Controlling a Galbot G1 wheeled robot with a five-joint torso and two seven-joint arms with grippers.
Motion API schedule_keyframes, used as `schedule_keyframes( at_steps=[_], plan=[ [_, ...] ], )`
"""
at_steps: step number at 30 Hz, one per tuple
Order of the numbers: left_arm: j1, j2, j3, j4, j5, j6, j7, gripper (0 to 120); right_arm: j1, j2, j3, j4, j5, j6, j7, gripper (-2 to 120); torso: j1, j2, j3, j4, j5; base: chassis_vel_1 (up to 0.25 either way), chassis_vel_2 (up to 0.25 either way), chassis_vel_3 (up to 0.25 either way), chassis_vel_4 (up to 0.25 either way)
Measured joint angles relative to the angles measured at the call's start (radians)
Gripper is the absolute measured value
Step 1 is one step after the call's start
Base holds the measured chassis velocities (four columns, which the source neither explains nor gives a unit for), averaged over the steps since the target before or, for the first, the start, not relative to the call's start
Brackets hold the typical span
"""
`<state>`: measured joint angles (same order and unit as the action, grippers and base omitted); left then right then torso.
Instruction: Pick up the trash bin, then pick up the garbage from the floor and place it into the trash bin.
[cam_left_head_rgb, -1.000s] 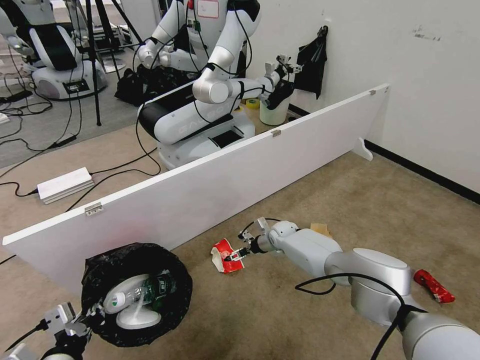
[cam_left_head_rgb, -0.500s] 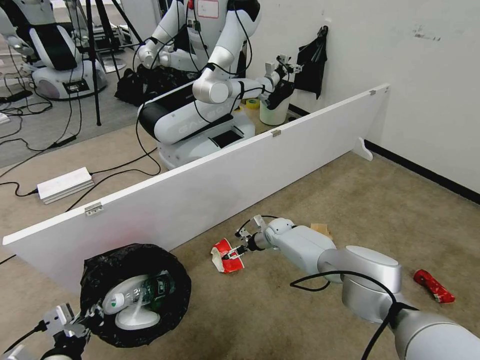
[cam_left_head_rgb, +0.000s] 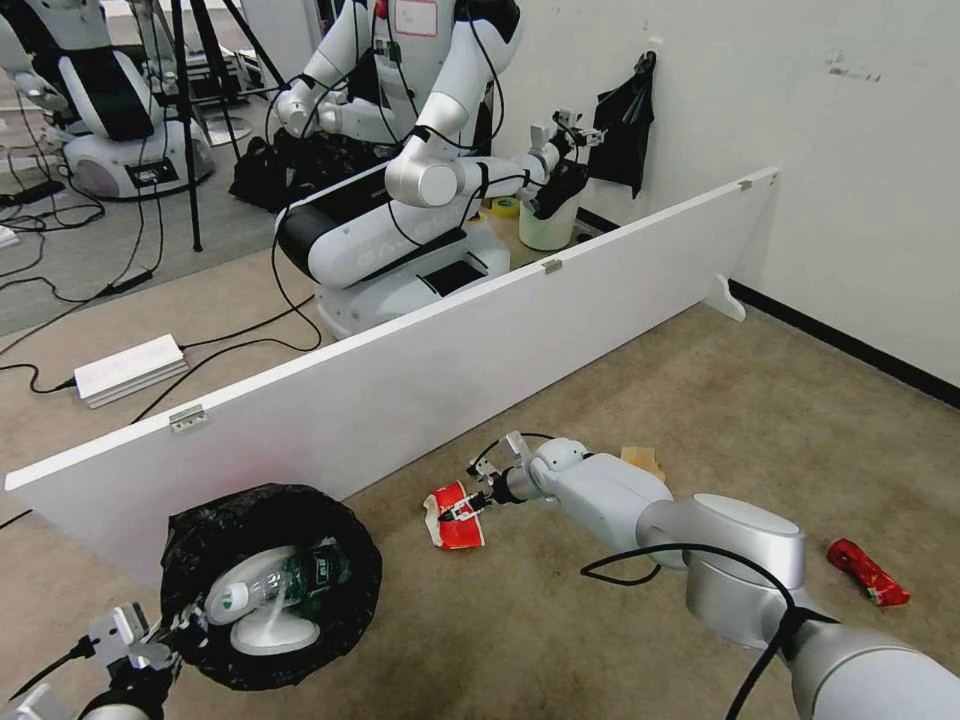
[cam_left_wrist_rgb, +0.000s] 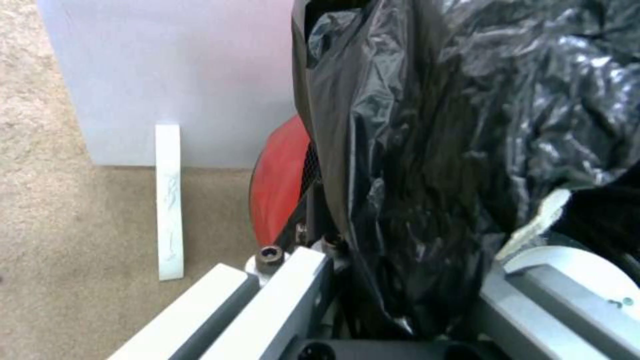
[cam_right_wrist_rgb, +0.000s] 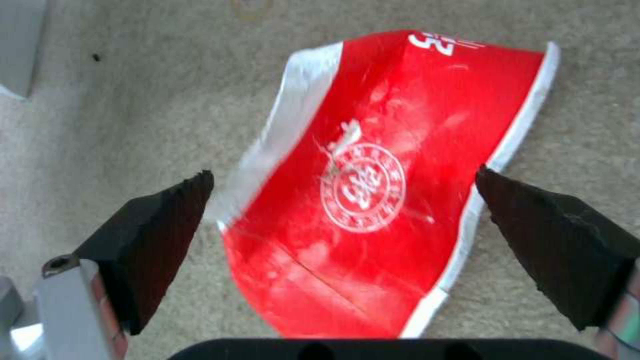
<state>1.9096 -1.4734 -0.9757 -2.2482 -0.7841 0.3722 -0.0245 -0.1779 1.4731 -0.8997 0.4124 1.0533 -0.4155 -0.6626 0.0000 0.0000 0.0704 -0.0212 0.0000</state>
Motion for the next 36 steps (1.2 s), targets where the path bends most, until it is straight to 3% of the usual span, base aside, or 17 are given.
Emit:
schedule_keyframes(
  at_steps=[36],
  plan=[
    [-0.007, 0.002, 0.003, 0.02, 0.007, -0.004, 0.006, 0, -0.025, 0.033, 0.003, -0.051, -0.022, 0.008, 0.01, 100, 0.0, 0.0, 0.0, 0.0, 0.0, 0.0, 0.0, 0.0, 0.0]
  ],
)
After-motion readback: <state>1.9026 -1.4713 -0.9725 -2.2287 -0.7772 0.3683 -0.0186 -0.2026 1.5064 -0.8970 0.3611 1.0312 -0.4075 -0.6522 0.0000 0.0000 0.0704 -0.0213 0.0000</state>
